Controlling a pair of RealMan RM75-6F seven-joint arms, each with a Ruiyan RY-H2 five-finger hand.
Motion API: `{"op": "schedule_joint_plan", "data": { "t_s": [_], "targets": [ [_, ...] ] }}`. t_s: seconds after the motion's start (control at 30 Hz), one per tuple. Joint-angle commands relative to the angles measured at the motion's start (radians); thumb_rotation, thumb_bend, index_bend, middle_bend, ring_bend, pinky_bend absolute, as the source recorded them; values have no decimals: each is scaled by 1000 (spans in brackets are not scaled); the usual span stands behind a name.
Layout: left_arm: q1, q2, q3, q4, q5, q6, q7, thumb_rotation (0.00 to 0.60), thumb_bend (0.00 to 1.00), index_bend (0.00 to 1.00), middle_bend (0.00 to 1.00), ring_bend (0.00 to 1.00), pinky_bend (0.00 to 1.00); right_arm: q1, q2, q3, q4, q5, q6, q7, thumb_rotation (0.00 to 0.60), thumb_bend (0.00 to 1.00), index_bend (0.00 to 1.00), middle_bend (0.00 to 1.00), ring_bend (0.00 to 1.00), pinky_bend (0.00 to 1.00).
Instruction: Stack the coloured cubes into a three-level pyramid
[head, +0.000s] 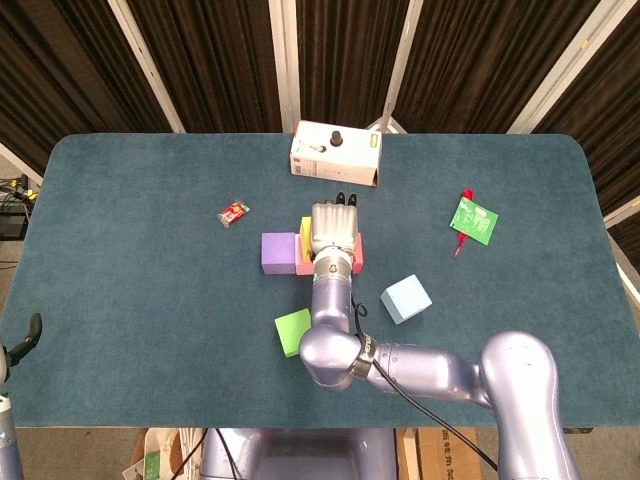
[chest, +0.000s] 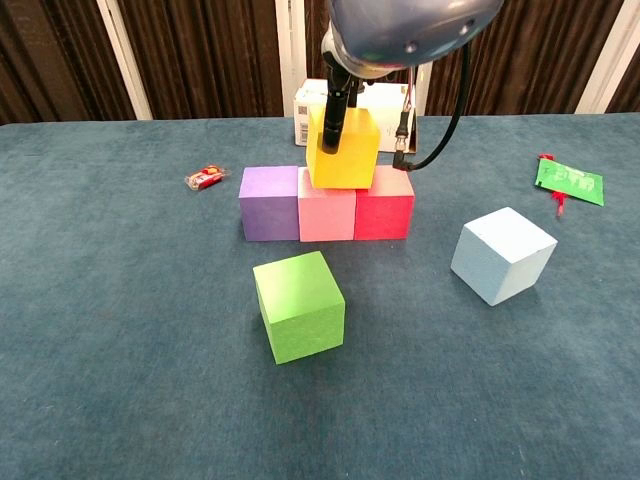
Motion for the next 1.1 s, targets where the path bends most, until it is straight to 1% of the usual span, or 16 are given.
{"op": "schedule_joint_plan", "data": {
  "t_s": [0.03, 0.6, 1.1],
  "targets": [
    [0, 1, 0, -1, 0, 0, -1, 600, 410, 28, 0, 0, 0, -3, 2, -1, -5, 3, 2, -1, 600, 294, 318, 239, 58, 0],
    [0, 1, 0, -2, -1, 0, -1, 600, 410, 28, 0, 0, 0, -17, 10, -6, -35, -1, 14, 9, 600, 294, 318, 238, 50, 0],
    [0, 1, -4, -2, -7, 0, -2, 600, 410, 28, 0, 0, 0, -8, -8, -14, -17, -15, 16, 18, 600, 294, 316, 233, 38, 0]
  ]
}}
